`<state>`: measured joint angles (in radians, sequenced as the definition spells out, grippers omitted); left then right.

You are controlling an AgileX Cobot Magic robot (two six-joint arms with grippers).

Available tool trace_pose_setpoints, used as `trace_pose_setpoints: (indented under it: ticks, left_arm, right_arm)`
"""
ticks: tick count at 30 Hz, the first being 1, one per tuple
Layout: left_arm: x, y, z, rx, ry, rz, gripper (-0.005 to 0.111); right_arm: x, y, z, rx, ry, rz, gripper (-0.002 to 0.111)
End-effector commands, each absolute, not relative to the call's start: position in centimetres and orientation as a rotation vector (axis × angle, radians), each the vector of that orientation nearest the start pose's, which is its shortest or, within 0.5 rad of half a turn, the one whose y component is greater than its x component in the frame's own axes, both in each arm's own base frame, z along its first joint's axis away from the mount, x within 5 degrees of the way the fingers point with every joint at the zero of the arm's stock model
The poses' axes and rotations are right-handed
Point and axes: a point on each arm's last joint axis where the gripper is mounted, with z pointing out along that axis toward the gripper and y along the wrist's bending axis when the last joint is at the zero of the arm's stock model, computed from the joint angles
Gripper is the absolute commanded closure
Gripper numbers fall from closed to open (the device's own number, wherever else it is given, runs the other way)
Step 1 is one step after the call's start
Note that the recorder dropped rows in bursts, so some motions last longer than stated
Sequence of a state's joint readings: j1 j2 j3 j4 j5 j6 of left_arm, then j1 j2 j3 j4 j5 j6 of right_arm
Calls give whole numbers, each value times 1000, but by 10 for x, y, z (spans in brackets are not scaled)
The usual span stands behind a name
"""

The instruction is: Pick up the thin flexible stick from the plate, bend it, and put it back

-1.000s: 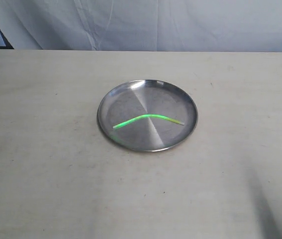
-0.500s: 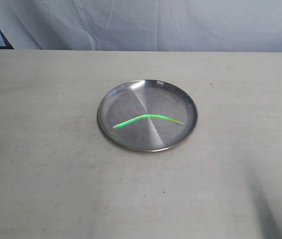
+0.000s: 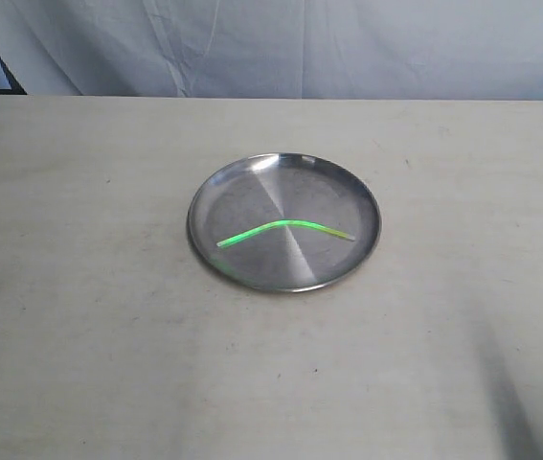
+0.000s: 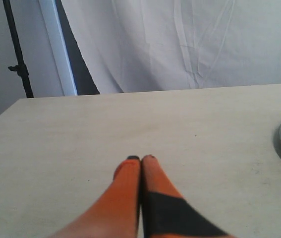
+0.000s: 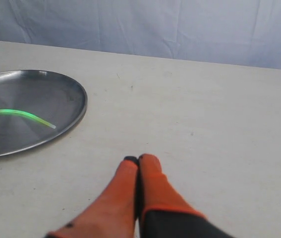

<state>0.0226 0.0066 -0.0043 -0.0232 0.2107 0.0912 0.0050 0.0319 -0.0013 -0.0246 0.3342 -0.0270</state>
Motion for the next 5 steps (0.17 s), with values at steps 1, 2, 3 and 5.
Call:
trace_pose_setpoints:
  ticks: [1,2,3,5]
  left_arm:
    - [56,1,195,37,1686,69,106]
    - [56,1,195,37,1686,69,106]
    - [56,1,195,37,1686,69,106]
    - [56,1,195,37,1686,69,106]
  right_arm:
    - [55,-1,182,-41,1833,-42,108]
    - [55,-1,182,-41,1833,-42,108]
    - [55,-1,182,-41,1833,-42,108]
    - [55,-1,182,-41,1833,-42,108]
